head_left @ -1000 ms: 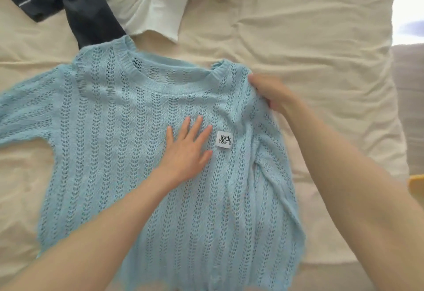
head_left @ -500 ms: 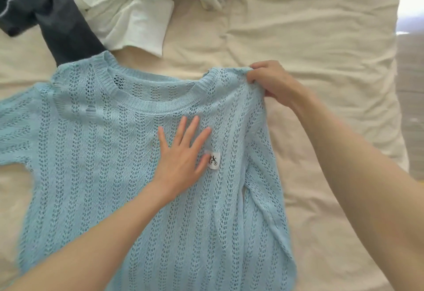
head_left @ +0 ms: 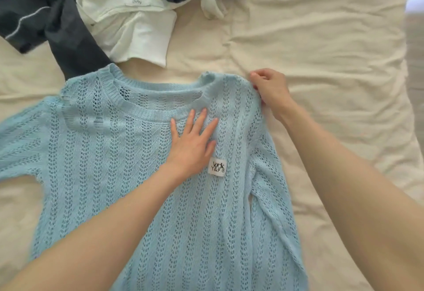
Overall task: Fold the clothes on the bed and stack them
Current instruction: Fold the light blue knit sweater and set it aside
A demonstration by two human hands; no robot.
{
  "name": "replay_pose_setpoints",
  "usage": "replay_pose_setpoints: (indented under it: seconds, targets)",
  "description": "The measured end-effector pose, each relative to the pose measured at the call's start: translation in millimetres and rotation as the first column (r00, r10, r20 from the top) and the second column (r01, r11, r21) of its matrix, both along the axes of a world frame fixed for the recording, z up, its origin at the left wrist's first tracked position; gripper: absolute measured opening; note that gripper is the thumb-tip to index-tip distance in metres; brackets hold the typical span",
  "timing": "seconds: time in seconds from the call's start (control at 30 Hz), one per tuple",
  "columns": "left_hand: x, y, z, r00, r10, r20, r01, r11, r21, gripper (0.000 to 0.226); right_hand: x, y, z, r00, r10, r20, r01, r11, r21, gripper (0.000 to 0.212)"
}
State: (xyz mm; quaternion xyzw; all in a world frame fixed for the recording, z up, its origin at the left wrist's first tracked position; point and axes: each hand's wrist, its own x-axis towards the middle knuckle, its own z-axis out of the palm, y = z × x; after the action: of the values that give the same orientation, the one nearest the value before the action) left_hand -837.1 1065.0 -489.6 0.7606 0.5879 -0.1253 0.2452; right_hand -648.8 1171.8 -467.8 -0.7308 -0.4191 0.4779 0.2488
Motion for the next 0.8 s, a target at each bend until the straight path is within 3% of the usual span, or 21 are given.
replay_pose_setpoints:
  seconds: [0.27, 0.4, 0.5, 0.57, 0.63, 0.67, 0.73, 0.8]
  targets:
    - [15.1, -37.6, 12.4, 0.986, 0.083, 0.146, -0.078, 0.996, -0.042, 0.056, 30.0, -97.5, 2.5, 0.984, 0.179, 0.005, -0.171, 0.950, -0.262, 0.038]
    - [20.9, -98.6, 15.5, 0.990, 0.049, 0.134, -0.040, 0.997, -0.073, 0.057, 45.9, -153.0, 11.3, 0.957, 0.166, -0.236, -0.258, 0.858, -0.443, 0.029]
    - [20.6, -132.5, 12.8, 0.999, 0.002, 0.042, 0.006, 0.982, -0.187, 0.060, 54.7, -199.4, 19.1, 0.936, 0.176, -0.304, -0.321, 0.779, -0.539, 0.039]
    - [19.2, -137.0, 11.1, 0.999, -0.041, 0.003, 0.040, 0.963, -0.266, 0.061, 59.3, -222.7, 24.7, 0.951, 0.232, -0.206, -0.310, 0.749, -0.586, 0.025]
    - [19.1, -128.3, 12.2, 0.998, -0.058, -0.006, 0.053, 0.936, -0.348, 0.061, 73.6, -230.1, 33.3, 0.947, 0.318, 0.046, -0.229, 0.769, -0.597, 0.007]
    - [19.2, -121.6, 13.8, 0.998, -0.058, -0.008, 0.050, 0.919, -0.392, 0.061, 85.2, -229.4, 38.0, 0.923, 0.336, 0.189, -0.177, 0.804, -0.568, 0.010]
    - [21.1, -112.9, 20.6, 0.998, -0.055, -0.009, 0.046, 0.897, -0.441, 0.059, 109.2, -226.7, 53.1, 0.863, 0.222, 0.453, -0.012, 0.907, -0.422, 0.017]
    - [25.5, -113.5, 30.4, 0.999, -0.030, -0.014, 0.022, 0.924, -0.382, 0.057, 126.2, -227.4, 64.7, 0.867, -0.010, 0.499, 0.127, 0.972, -0.200, 0.013]
